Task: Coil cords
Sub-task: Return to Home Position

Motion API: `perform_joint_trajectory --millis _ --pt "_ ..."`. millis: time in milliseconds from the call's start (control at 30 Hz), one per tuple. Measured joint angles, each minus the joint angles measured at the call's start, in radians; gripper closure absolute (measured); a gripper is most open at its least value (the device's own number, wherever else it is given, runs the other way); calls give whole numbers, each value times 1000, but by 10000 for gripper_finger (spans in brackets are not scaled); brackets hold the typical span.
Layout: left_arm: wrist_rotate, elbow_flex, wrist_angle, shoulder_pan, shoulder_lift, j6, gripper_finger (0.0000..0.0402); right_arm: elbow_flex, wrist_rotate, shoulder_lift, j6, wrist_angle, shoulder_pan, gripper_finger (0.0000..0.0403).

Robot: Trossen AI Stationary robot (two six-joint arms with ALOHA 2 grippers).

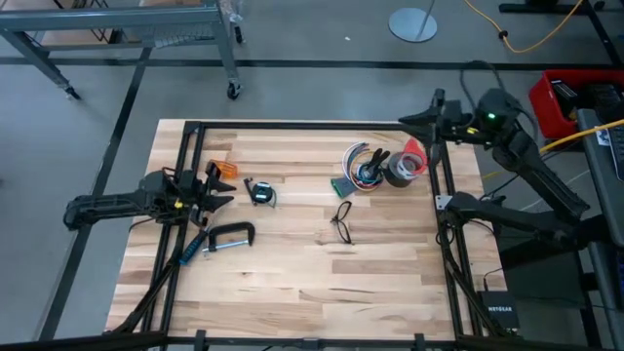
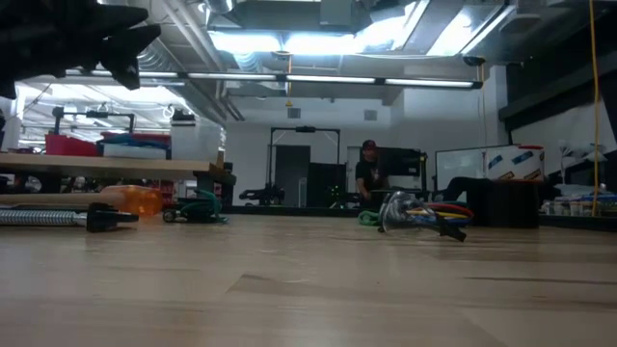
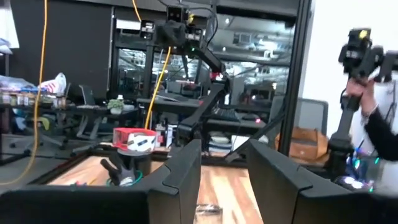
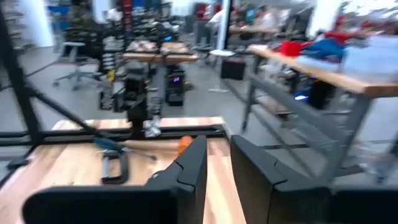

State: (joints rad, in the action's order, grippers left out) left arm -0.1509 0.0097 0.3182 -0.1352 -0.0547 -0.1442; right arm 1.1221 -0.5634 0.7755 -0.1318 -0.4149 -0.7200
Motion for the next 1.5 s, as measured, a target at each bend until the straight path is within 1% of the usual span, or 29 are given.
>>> perform_joint_trajectory --millis 100,200,400,533,700,800,967,1100,1167,1267,1400,1500 --pt "-1 0 -24 0 0 26 281 0 65 -61 0 -30 0 327" --pt "-1 0 -55 0 0 28 281 0 101 -130 2 -71 0 327" --pt "-2 0 -63 0 0 49 281 -7 102 -246 64 -117 0 327" --pt "0 0 -97 0 0 63 281 -50 101 -329 104 -120 0 327" --pt "20 0 -141 0 0 42 281 -130 108 -434 151 -113 0 327" --pt "69 0 -174 0 0 42 281 -175 108 -491 179 -100 0 327" --pt "202 0 -239 0 0 12 281 -264 108 -564 216 -103 0 327" --pt "215 0 -257 0 0 -5 281 -353 108 -613 248 -99 0 327" --pt "215 0 -270 0 0 -5 281 -410 107 -638 274 -65 0 327" --pt "216 0 -292 0 0 -21 281 -517 81 -671 325 49 0 327" --pt "216 0 -299 0 0 -56 281 -666 46 -698 420 272 0 327" --pt "215 0 -299 0 0 -64 281 -781 40 -698 492 451 0 327"
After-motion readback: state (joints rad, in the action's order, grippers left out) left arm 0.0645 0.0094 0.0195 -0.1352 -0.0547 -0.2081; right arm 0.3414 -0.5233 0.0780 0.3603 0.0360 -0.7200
